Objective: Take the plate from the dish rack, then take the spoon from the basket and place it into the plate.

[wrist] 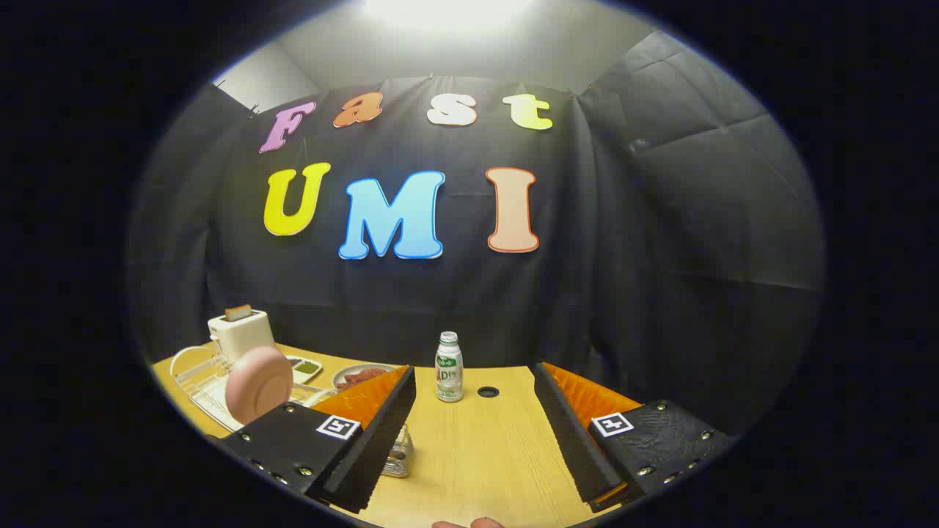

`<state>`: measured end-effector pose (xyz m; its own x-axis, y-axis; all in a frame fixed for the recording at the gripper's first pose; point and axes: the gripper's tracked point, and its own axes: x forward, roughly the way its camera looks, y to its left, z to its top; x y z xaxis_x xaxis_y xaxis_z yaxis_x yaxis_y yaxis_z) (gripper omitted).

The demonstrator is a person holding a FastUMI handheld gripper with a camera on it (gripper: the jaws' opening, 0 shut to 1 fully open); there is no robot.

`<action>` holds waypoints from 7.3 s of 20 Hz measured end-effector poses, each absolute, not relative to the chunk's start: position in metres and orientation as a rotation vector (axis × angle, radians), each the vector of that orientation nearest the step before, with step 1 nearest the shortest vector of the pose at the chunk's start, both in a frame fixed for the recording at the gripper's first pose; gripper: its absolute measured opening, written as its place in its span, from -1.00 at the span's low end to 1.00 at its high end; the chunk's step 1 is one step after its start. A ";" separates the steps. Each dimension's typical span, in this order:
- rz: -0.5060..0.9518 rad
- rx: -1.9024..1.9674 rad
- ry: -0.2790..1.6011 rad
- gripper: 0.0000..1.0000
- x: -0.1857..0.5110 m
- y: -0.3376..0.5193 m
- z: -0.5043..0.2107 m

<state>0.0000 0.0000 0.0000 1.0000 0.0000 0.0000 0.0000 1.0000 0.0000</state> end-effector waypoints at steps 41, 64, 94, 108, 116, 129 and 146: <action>0.133 -0.054 0.464 0.98 0.033 0.255 0.012; -0.180 -0.300 0.847 -0.61 0.076 0.271 -0.121; -0.228 -0.522 0.733 -0.87 0.088 0.289 -0.032; -0.226 -0.323 0.669 -0.87 0.032 0.204 0.030; -0.178 -0.275 0.649 -0.87 -0.010 0.165 0.036; 0.014 -0.175 0.687 -0.87 -0.086 0.130 -0.037; 0.253 0.057 0.944 -0.87 -0.126 0.165 -0.189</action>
